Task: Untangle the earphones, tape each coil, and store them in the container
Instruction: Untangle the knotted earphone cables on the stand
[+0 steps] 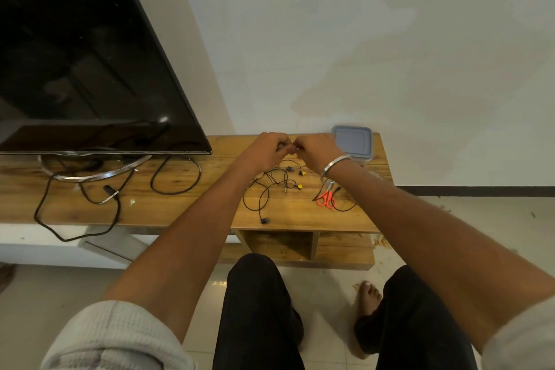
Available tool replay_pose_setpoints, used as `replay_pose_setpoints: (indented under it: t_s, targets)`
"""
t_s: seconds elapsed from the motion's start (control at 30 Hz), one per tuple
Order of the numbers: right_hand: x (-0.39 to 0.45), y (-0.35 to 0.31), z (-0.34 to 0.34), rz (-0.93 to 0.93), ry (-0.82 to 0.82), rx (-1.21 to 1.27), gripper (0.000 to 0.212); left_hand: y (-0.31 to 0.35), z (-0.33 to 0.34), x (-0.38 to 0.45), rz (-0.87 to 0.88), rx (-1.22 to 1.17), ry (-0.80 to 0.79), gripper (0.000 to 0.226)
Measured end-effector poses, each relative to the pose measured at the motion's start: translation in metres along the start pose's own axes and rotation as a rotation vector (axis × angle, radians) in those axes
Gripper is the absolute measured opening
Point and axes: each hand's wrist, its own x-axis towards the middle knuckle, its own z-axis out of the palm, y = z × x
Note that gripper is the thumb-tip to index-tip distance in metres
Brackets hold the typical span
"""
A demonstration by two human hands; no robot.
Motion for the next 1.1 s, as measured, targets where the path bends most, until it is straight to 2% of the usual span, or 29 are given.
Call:
replay_pose_setpoints:
  t_s: [0.13, 0.5, 0.67, 0.73, 0.8, 0.9, 1.0, 1.1]
  targets:
    - [-0.002, 0.005, -0.003, 0.005, 0.021, -0.051, 0.024, -0.004, 0.0, -0.002, 0.003, -0.012, 0.002, 0.021]
    - [-0.006, 0.04, -0.009, 0.216, 0.224, -0.026, 0.023, -0.018, -0.008, -0.004, -0.024, -0.029, 0.009, 0.022]
    - [-0.008, 0.038, -0.005, 0.255, 0.11, 0.114, 0.029, -0.022, -0.005, 0.0, -0.062, -0.077, 0.014, 0.019]
    - [-0.01, 0.031, -0.004, 0.191, 0.032, 0.192, 0.045, -0.018, -0.004, 0.0, -0.048, -0.069, 0.013, 0.019]
    - [-0.012, 0.02, -0.006, 0.094, 0.002, 0.233, 0.053, -0.011, -0.001, 0.002, -0.02, -0.055, 0.012, 0.019]
    - [-0.01, 0.004, -0.006, 0.011, -0.007, 0.162, 0.035, 0.001, 0.002, 0.004, 0.019, -0.044, 0.007, 0.02]
    - [-0.008, 0.002, -0.009, 0.041, 0.014, 0.072, 0.026, 0.002, 0.004, 0.004, 0.016, -0.061, -0.002, 0.019]
    - [-0.008, 0.014, -0.01, 0.075, 0.038, 0.211, 0.023, -0.008, 0.001, 0.001, -0.02, -0.085, 0.006, 0.014]
